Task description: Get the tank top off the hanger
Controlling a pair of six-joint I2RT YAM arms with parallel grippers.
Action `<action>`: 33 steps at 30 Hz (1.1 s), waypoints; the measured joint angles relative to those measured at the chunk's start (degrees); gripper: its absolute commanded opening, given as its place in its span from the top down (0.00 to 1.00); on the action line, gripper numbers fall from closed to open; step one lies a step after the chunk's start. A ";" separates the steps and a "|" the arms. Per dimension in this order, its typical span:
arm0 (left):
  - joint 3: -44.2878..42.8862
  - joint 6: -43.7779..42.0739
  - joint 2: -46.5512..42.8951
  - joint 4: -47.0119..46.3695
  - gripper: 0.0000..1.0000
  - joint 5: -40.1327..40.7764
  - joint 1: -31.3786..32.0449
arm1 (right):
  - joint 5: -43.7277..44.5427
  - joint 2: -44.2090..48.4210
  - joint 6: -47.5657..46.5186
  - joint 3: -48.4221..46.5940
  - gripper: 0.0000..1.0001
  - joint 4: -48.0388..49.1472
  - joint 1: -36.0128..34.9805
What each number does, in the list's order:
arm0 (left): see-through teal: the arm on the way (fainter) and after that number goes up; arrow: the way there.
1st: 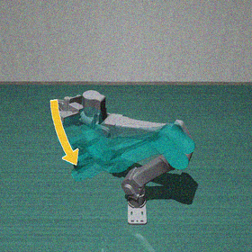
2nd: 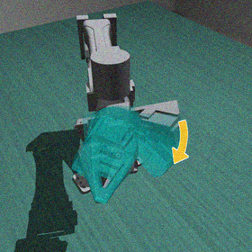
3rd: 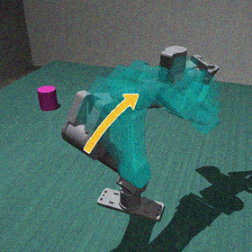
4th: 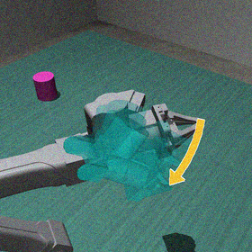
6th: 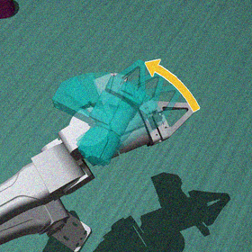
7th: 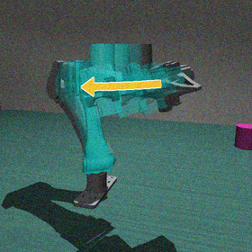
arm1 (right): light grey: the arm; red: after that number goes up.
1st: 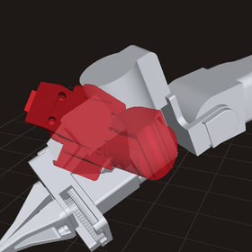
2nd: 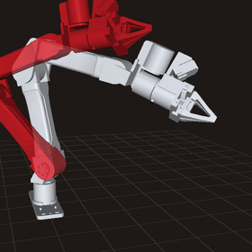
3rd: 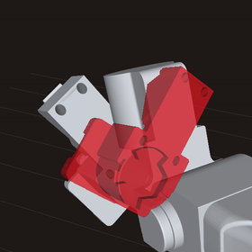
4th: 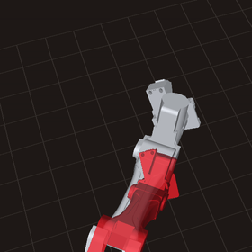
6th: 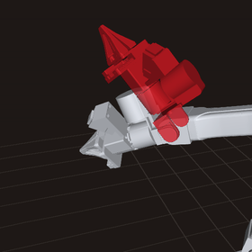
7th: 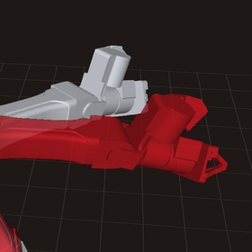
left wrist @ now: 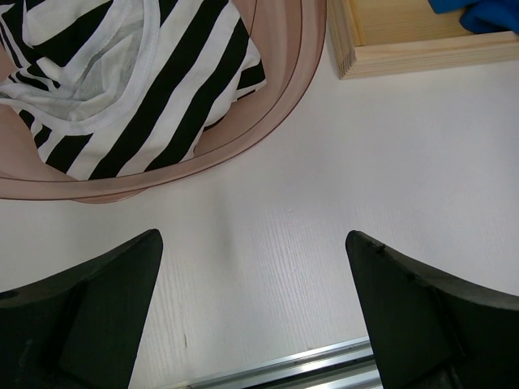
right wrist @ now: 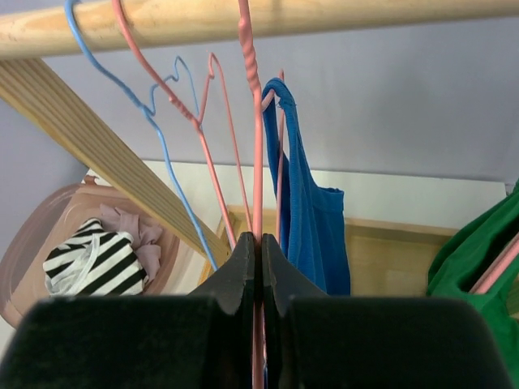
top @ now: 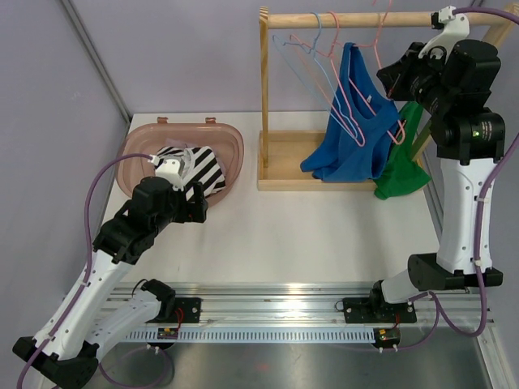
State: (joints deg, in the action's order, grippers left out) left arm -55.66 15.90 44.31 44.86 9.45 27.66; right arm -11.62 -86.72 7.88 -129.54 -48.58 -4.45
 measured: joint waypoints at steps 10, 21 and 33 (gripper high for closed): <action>0.07 0.02 -1.62 -0.46 0.01 -0.50 0.00 | -0.98 20.83 0.37 21.24 1.00 1.20 0.00; 0.11 3.13 -5.81 -5.01 0.01 -9.18 0.02 | -1.62 39.06 2.05 29.68 1.00 -2.99 0.00; -7.26 7.23 0.09 -14.34 0.01 -10.62 18.51 | -6.54 42.86 3.52 18.67 1.00 -13.86 0.00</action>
State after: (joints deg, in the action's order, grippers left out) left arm -62.92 23.14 44.40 30.52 -1.17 46.17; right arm -18.15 -43.86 11.40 -110.87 -62.43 -4.45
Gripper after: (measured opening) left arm 0.988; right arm 0.050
